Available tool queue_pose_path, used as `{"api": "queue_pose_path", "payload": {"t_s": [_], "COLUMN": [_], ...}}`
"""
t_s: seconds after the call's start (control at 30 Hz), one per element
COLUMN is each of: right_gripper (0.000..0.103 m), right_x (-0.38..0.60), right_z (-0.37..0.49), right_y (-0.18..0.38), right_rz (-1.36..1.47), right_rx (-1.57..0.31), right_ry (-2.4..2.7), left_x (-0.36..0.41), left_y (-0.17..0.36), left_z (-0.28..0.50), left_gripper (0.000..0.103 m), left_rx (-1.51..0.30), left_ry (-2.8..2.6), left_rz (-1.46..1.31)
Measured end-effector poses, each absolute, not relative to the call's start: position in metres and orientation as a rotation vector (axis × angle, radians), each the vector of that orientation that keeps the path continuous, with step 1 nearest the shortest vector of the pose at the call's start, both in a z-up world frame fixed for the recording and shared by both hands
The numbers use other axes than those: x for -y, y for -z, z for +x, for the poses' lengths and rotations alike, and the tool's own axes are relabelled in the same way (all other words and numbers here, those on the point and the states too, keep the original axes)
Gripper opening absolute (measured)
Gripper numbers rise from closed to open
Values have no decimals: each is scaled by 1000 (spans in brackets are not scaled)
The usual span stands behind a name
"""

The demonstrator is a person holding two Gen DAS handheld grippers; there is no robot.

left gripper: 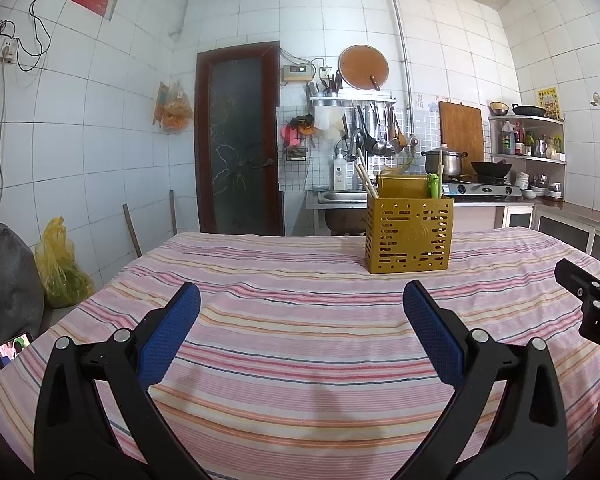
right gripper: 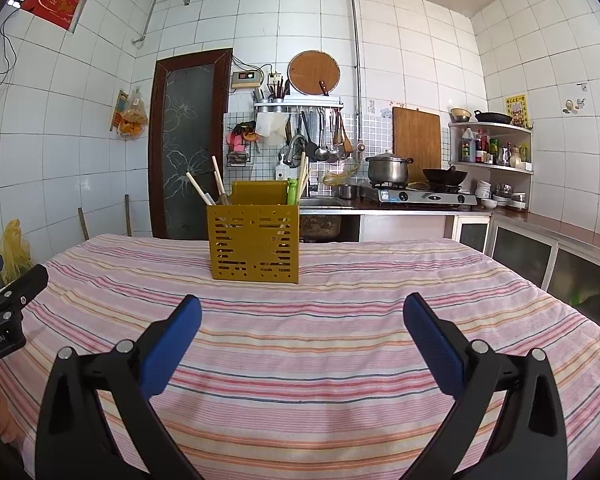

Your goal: Organize utensils

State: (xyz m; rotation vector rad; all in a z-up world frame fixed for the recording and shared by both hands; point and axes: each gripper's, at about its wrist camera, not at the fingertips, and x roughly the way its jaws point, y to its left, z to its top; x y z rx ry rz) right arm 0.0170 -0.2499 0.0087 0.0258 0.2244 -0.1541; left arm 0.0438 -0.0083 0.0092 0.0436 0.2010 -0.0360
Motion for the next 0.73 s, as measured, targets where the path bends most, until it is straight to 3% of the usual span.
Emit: {"api": "queue_pose_path", "payload": {"t_s": [0.73], "right_gripper": [99], "right_x": [248], "right_z": [14], "right_y": [-11], "right_rz": [19], "right_rx": [-215], "right_ry": [162], "left_x": [9], "left_y": [-9], "left_z": [43], "left_gripper": [98], "left_rx": [-201], "left_ry": [35], "left_rz": [42]}}
